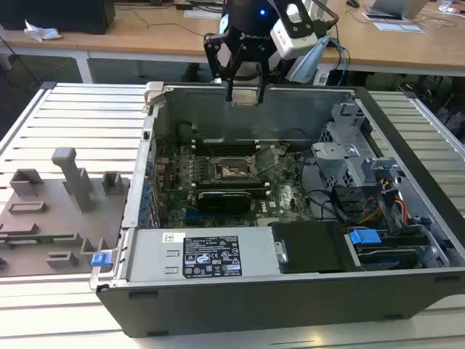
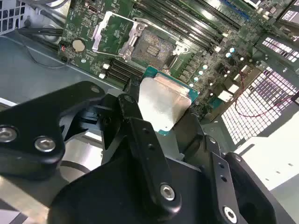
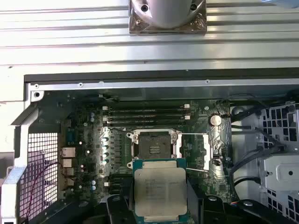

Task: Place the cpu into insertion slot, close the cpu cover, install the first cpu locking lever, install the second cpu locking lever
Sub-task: 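Place the cpu into insertion slot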

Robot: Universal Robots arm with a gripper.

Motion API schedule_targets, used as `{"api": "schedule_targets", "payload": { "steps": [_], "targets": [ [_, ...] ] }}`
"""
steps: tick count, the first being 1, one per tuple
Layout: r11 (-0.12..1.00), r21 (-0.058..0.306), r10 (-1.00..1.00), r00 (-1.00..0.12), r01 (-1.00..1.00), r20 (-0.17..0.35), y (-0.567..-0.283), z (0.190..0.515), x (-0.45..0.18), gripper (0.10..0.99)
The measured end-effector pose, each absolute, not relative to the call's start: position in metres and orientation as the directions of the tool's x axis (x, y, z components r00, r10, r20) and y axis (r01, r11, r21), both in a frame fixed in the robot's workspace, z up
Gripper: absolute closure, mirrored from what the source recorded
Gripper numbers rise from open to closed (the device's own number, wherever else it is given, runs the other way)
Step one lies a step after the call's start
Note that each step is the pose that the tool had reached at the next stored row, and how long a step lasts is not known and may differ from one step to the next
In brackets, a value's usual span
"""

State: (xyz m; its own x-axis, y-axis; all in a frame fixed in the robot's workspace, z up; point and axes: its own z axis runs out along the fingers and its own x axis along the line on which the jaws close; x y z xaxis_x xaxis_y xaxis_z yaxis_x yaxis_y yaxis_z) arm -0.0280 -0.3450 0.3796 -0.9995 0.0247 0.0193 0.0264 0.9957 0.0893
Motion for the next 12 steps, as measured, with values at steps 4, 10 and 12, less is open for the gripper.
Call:
{"api": "schedule_targets", "payload": {
  "steps": [4, 10, 12],
  "targets": [
    [0.996, 0.089, 0.025, -1.000, 0.026, 0.019, -0.345, 0.373, -0.028, 0.545],
    [0.996, 0.089, 0.025, -1.000, 0.026, 0.019, -0.345, 0.366, -0.028, 0.545],
    [0.996, 0.089, 0.025, -1.000, 0.026, 0.019, -0.345, 0.365, -0.028, 0.545]
  ]
}}
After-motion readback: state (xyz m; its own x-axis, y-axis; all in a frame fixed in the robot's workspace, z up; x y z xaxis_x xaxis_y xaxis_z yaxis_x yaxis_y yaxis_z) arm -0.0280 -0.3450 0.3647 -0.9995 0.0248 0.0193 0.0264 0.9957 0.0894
